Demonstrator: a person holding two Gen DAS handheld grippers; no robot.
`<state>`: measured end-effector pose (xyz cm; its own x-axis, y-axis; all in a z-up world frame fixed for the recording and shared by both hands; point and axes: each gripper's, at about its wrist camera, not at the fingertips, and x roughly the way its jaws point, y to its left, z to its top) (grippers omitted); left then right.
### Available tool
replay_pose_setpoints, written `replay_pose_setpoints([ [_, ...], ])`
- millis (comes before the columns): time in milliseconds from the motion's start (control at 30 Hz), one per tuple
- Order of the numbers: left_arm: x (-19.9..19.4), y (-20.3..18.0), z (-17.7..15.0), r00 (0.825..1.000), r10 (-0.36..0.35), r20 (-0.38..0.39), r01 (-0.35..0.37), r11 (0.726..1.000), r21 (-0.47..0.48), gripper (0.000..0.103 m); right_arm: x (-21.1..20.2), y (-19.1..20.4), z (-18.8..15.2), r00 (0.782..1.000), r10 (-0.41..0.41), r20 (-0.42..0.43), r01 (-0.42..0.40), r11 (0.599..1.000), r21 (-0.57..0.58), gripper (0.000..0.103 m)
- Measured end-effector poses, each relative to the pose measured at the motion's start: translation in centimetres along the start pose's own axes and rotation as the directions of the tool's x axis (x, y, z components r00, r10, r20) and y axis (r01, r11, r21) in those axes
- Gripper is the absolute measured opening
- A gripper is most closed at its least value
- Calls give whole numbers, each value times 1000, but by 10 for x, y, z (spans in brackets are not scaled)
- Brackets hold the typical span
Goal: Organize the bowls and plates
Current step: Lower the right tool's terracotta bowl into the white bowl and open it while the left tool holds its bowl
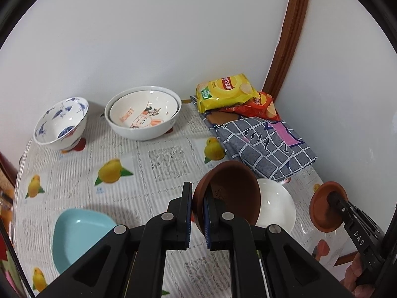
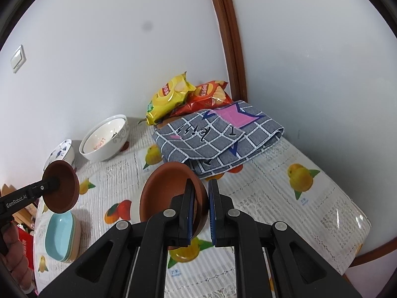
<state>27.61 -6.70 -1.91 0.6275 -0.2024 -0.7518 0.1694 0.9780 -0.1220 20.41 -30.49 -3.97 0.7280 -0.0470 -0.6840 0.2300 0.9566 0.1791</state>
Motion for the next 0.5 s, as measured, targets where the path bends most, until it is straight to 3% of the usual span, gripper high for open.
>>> replay_pose_setpoints([
  [500,54,3,2,999,-31,-37,32,999,22,8,44,11,0,998,-30,-54,30,999,-15,11],
])
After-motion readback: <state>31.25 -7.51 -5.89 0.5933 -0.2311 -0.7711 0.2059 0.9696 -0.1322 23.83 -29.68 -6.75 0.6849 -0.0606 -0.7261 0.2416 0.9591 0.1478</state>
